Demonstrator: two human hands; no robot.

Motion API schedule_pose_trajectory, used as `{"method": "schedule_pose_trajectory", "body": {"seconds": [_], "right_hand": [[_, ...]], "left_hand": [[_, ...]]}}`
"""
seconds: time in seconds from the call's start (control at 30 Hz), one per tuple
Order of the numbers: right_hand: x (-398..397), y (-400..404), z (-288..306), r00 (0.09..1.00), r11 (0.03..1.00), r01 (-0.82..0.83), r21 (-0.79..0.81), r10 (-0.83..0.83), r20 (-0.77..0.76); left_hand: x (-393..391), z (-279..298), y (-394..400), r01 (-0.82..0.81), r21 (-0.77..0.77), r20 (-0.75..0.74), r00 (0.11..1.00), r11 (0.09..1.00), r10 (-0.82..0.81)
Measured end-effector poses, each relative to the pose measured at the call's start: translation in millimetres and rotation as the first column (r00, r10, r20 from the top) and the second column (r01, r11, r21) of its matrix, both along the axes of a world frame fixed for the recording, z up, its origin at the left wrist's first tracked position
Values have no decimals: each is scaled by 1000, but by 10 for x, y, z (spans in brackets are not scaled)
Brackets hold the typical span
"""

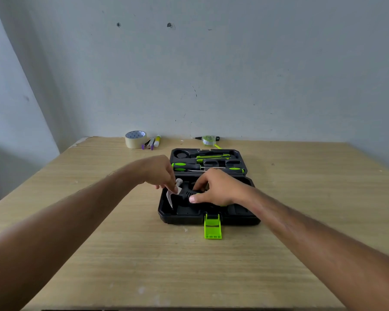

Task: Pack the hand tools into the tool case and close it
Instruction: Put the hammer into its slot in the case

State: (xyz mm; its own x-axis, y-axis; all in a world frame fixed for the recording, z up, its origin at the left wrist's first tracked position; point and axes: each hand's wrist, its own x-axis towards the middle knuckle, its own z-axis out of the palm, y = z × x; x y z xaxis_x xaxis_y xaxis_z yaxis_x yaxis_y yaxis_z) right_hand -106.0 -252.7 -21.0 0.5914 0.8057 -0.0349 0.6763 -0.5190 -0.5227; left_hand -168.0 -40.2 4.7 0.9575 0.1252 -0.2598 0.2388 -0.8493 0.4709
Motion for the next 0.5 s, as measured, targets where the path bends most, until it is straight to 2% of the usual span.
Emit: {"method": "schedule_pose_trajectory", "body": {"seconds": [0.27, 0.37, 0.43, 0.5], "right_hand": [[-4, 38, -168, 1000, 1000, 26, -4, -26, 4], [-11, 45, -197, 995, 997, 41, 59, -46, 91], [6, 51, -247, 986, 985, 111, 133, -126, 108], [22, 57, -267, 976, 975, 166, 146, -183, 115]], "left_hand": [[-9, -54, 22, 57, 49, 5, 998, 997, -58], [-23, -157, 9, 67, 125, 151, 985, 990, -85], [-28, -291, -19, 18, 263, 282, 955, 965, -95], [-25, -406, -68, -30, 345, 343, 934, 938, -96]]}}
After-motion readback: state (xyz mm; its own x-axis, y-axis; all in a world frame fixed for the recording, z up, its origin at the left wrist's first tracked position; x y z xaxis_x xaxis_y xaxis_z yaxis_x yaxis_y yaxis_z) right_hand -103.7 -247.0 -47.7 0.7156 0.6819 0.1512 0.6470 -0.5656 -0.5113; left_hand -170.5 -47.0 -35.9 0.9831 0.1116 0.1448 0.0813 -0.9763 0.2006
